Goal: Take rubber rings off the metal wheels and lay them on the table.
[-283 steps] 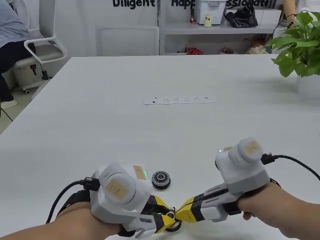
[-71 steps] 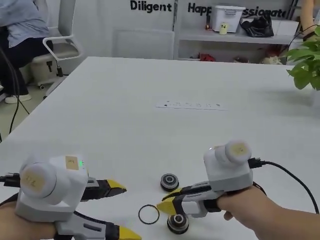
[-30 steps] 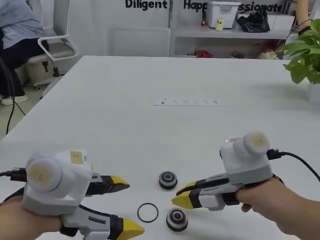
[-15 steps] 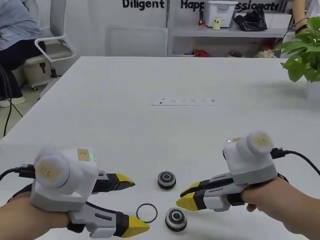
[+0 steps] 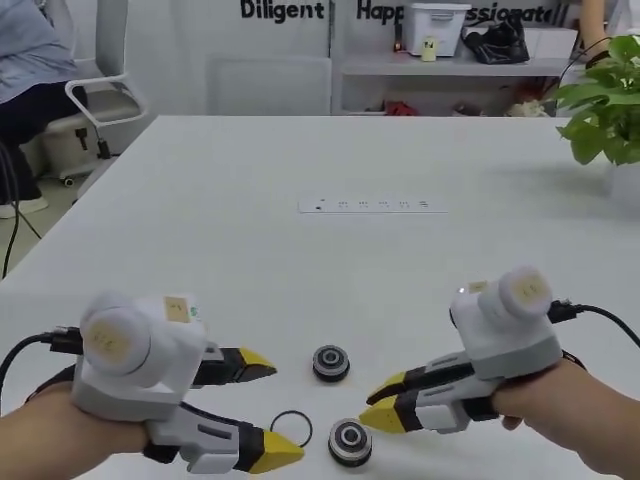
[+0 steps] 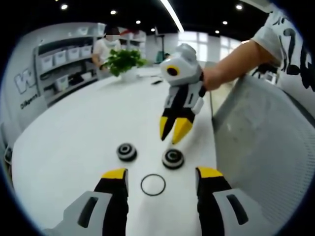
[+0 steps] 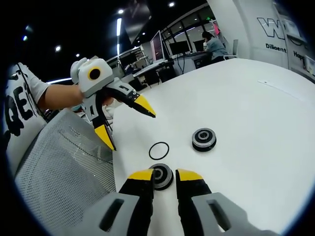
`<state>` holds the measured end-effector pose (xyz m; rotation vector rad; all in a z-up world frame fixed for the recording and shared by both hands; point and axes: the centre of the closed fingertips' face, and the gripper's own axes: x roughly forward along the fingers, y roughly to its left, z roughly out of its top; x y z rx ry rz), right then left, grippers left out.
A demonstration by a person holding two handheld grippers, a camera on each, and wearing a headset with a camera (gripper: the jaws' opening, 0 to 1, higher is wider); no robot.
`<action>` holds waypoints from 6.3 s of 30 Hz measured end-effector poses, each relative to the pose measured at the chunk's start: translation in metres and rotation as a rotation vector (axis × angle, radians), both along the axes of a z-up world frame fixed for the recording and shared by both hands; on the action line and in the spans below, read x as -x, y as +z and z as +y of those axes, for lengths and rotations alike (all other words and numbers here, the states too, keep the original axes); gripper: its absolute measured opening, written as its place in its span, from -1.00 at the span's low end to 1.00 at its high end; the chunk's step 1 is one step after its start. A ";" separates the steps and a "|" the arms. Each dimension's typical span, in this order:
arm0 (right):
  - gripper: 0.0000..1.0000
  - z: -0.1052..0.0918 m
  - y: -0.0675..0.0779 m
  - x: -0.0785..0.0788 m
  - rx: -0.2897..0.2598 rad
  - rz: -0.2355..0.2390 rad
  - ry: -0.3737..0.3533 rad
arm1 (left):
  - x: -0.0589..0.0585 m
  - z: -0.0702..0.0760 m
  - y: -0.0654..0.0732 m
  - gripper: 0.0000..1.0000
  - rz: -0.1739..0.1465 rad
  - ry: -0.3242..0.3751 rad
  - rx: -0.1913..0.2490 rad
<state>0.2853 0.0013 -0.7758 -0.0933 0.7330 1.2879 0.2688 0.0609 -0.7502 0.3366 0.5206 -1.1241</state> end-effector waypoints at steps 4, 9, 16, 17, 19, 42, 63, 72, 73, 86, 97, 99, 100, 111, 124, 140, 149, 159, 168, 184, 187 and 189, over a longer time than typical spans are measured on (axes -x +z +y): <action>-0.72 -0.002 0.000 0.000 0.005 -0.004 0.005 | -0.001 -0.003 0.000 0.11 0.001 -0.006 -0.001; -0.70 -0.005 -0.002 0.001 0.018 -0.014 0.016 | -0.002 -0.006 -0.001 0.08 0.005 -0.014 -0.005; -0.68 -0.007 -0.007 0.007 0.042 -0.029 0.043 | -0.003 -0.011 -0.003 0.05 0.009 -0.024 -0.006; -0.68 -0.007 -0.007 0.007 0.045 -0.031 0.046 | -0.003 -0.012 -0.003 0.04 0.009 -0.026 -0.006; -0.67 -0.007 -0.008 0.008 0.050 -0.036 0.052 | -0.003 -0.014 -0.003 0.03 0.011 -0.030 -0.008; -0.67 -0.008 -0.026 0.014 0.109 -0.065 0.117 | -0.001 -0.027 -0.015 -0.15 0.042 -0.070 -0.024; -0.69 -0.005 -0.034 0.018 0.139 -0.086 0.159 | 0.001 -0.038 -0.025 -0.25 0.064 -0.104 -0.044; -0.70 -0.004 -0.035 0.019 0.142 -0.099 0.167 | 0.002 -0.042 -0.029 -0.29 0.063 -0.114 -0.053; -0.70 -0.004 -0.035 0.019 0.142 -0.100 0.167 | 0.002 -0.043 -0.029 -0.29 0.064 -0.115 -0.053; -0.71 -0.003 -0.035 0.019 0.144 -0.112 0.177 | 0.003 -0.049 -0.035 -0.42 0.072 -0.131 -0.060; -0.71 -0.002 -0.035 0.019 0.139 -0.113 0.179 | 0.003 -0.054 -0.040 -0.51 0.074 -0.142 -0.071; -0.71 -0.002 -0.035 0.019 0.138 -0.113 0.179 | 0.003 -0.056 -0.041 -0.53 0.073 -0.146 -0.074; -0.71 -0.002 -0.035 0.019 0.136 -0.112 0.179 | 0.003 -0.056 -0.042 -0.54 0.073 -0.147 -0.076; -0.71 -0.001 -0.035 0.019 0.130 -0.112 0.179 | 0.001 -0.059 -0.043 -0.64 0.053 -0.144 -0.081; -0.75 0.000 -0.036 0.019 0.145 -0.134 0.192 | -0.002 -0.061 -0.045 -0.73 0.023 -0.098 -0.074; -0.85 -0.003 -0.037 0.018 0.144 -0.095 0.158 | -0.002 -0.059 -0.043 -0.73 0.019 -0.064 -0.058; -1.00 -0.003 -0.037 0.018 0.112 -0.007 0.095 | -0.002 -0.059 -0.043 -0.73 0.015 -0.057 -0.057; -1.00 -0.007 -0.035 0.014 0.036 0.109 0.010 | -0.002 -0.058 -0.043 -0.74 0.006 -0.066 -0.065; -1.00 -0.009 -0.024 0.006 -0.061 0.198 -0.086 | -0.002 -0.058 -0.043 -0.74 0.005 -0.066 -0.063; -1.00 -0.008 -0.023 0.007 -0.095 0.249 -0.108 | -0.002 -0.058 -0.043 -0.74 0.002 -0.063 -0.067; -1.00 -0.007 -0.022 0.007 -0.104 0.260 -0.112 | -0.002 -0.058 -0.044 -0.74 0.002 -0.063 -0.068; -1.00 -0.007 -0.021 0.007 -0.107 0.265 -0.113 | -0.002 -0.058 -0.044 -0.74 0.003 -0.062 -0.069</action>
